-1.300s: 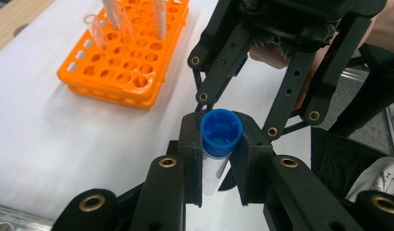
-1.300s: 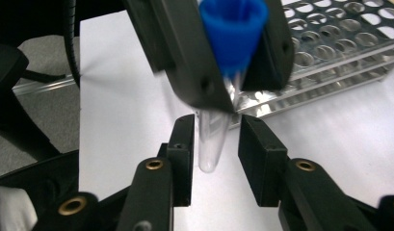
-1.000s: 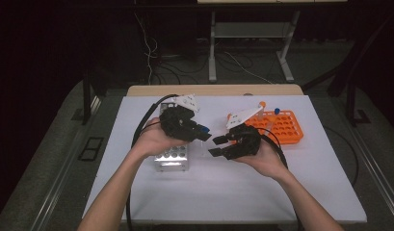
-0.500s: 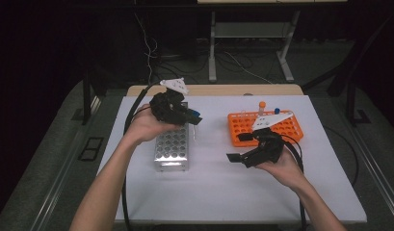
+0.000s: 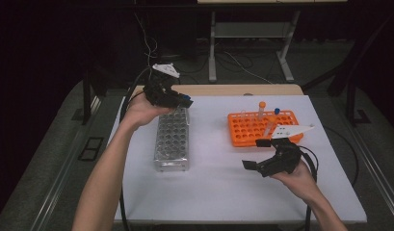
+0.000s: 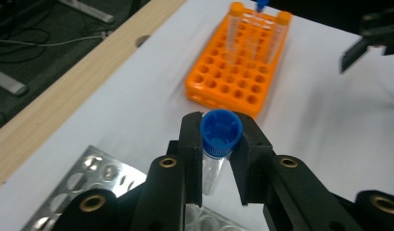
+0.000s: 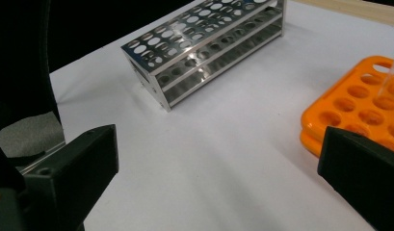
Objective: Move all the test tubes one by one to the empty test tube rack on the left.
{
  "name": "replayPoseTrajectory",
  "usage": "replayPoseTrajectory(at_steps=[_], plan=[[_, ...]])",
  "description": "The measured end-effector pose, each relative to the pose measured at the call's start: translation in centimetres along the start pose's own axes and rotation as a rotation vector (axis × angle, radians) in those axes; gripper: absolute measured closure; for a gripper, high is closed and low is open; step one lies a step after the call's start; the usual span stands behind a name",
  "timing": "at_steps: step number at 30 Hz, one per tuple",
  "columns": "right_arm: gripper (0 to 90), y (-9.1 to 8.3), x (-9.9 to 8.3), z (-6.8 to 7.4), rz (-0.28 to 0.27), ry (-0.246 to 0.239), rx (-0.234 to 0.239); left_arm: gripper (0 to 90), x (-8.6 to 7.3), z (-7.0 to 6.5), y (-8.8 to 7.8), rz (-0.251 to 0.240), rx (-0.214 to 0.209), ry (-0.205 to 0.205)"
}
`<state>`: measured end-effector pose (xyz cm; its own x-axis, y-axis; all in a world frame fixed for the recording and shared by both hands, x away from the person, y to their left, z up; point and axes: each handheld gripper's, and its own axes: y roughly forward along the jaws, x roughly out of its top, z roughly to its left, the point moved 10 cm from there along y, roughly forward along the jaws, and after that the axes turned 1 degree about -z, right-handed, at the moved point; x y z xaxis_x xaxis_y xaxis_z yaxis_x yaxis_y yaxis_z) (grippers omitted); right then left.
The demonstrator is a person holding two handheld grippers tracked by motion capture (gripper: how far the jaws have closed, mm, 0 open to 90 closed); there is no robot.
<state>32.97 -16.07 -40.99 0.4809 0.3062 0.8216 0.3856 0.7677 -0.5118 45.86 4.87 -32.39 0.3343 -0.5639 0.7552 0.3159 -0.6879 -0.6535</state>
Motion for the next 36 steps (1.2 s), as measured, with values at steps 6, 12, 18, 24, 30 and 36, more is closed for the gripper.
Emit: replayPoseTrajectory(at_steps=[6, 12, 18, 24, 30, 36], plan=[[0.2, -0.4, -1.0, -1.0, -0.007, 0.021, -0.018, 74.4, 0.2, 2.6, 0.8, 0.007, 0.037, -0.029], [0.2, -1.0, -1.8, -2.1, -0.019, 0.045, -0.037, 74.5, 0.3, 4.6, 2.0, 0.006, 0.075, -0.03], [0.2, -1.7, -2.5, -2.5, -0.028, 0.055, -0.053, 74.5, 0.3, 6.8, 2.9, -0.006, 0.12, -0.054], [0.2, -2.7, -3.1, -3.1, -0.043, 0.067, -0.075, 74.6, -0.3, 9.0, 3.5, -0.027, 0.178, -0.093], [0.2, -3.4, -3.5, -3.7, -0.056, 0.084, -0.089, 74.6, -0.9, 10.4, 4.4, -0.045, 0.202, -0.127], [0.2, -3.7, -3.6, -3.9, -0.065, 0.086, -0.095, 74.5, -1.7, 10.8, 5.9, -0.019, 0.204, -0.135]])
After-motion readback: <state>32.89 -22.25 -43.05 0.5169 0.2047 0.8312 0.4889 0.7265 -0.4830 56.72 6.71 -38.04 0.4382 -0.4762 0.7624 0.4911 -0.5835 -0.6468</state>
